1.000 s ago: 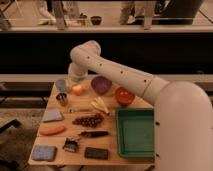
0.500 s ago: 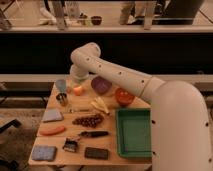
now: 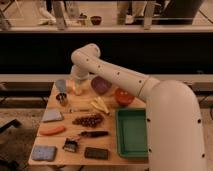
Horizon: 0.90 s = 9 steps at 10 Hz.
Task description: Place apple in paper cup
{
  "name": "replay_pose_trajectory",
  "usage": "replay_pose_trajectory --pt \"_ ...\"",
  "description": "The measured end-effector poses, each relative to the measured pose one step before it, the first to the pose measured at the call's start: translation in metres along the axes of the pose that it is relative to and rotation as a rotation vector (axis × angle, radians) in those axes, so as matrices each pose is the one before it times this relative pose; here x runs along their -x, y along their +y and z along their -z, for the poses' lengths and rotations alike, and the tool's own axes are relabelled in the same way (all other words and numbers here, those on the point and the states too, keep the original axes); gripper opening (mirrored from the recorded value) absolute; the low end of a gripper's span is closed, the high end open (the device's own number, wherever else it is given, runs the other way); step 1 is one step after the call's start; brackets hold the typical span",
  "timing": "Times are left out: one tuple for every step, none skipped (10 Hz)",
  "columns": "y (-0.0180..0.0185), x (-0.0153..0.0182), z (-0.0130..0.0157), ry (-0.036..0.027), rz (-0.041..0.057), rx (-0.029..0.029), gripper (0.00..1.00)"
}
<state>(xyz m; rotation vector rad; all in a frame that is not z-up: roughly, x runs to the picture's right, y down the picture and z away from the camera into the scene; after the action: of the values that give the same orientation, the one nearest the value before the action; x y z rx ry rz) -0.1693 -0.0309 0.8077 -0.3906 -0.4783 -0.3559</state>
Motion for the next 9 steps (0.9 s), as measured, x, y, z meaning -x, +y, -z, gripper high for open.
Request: replay_pose_trajectory --pt "-0.00094 -0.00100 -0.00293 -0.00135 0.00441 0.00230 0.80" --pt "-0.00169 -0.00158 -0.00439 -0.00380 0.00478 0.00408 0.80" --pt "-0.00373 -0.00310 -0.00653 -0.00675 0.00174 0.00880 0.80" --pt "-0.00242 -0.00223 -0.00567 -0.00454 0.00039 0.00954 0.80" --pt "-0.00440 -0.00390 -0.00924 -0.00583 0.00017 0.01380 0.80" --pt "-0.00466 -0.00429 -0.01181 -0.00543 -0.00218 0.01590 0.80" --pt "-0.00390 -0.00233 -0.00687 -0.00516 -0.00225 0.01087 0.80" --pt "-0.00391 -0.00176 -0.00735 -0.00556 -0.00088 0.01050 0.80" --pt "-0.00247 -0.00226 -0.00676 -0.00283 -0.00240 0.01200 0.80"
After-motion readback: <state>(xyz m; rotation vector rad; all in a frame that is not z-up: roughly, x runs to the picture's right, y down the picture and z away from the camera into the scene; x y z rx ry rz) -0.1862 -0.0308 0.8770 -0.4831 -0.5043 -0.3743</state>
